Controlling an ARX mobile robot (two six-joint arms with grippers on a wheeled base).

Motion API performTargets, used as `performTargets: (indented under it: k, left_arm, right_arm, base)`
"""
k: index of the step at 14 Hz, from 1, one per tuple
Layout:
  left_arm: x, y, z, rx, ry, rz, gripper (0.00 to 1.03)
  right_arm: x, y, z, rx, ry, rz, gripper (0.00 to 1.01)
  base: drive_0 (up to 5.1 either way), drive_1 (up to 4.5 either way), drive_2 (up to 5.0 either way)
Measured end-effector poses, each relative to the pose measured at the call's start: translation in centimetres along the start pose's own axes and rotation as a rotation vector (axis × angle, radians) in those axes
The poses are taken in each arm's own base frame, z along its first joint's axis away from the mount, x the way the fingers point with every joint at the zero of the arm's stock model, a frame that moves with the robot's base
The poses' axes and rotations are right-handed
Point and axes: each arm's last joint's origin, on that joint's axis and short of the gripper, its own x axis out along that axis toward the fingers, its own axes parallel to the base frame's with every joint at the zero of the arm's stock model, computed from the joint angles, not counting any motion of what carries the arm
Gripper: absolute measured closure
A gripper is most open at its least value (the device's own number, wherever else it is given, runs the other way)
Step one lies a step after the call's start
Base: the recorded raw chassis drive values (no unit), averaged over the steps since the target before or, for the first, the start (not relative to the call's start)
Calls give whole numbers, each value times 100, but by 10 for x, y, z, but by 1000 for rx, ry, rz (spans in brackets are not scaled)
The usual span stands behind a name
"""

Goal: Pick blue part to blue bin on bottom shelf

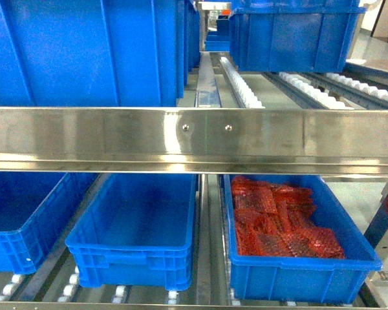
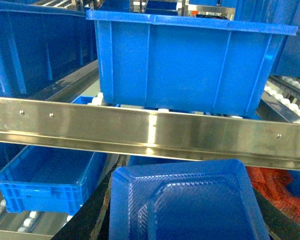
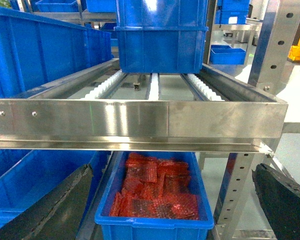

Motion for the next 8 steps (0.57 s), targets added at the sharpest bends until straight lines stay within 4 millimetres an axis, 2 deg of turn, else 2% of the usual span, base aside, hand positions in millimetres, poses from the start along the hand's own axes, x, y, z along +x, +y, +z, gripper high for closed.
performTargets:
  k: [8]
  left_arm:
    - [0,0,0,1,3,0,59]
  right_arm:
    - [0,0,0,1,2,-3,3]
  base:
    - [0,0,0]
